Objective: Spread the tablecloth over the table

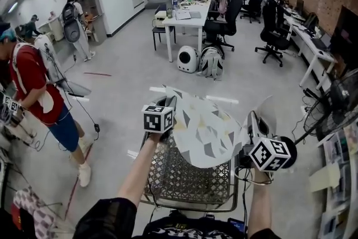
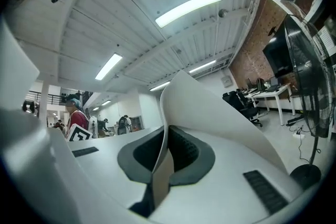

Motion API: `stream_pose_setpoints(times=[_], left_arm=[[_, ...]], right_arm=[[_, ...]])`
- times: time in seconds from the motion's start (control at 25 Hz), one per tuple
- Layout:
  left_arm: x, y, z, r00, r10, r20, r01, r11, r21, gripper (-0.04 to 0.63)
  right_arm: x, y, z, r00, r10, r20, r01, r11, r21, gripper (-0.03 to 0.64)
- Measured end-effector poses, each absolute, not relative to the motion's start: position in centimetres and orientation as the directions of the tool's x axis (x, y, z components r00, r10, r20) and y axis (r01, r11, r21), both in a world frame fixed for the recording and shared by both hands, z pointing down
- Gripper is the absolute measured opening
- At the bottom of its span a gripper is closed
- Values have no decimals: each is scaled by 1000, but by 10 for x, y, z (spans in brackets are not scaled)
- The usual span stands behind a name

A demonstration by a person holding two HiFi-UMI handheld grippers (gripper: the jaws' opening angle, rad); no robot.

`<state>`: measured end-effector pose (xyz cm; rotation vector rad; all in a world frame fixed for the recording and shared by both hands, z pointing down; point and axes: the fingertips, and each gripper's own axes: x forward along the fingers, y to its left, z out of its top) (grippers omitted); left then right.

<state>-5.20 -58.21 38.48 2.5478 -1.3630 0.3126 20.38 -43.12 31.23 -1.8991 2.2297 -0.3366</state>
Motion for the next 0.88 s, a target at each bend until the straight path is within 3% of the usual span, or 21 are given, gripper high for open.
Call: stream_pose_setpoints(times=[0.48,0.88], left_arm=[[-230,-573,413,416,-853,314,-909,-379,174,21],[-330,-553,420,312,-904,293,-944,-261,202,21]], right_arm=[[55,-444,289,-358,-930,-87,-894,368,-256,17],[-14,-433,278,-496,-853,-164,-801,522,-291,17]])
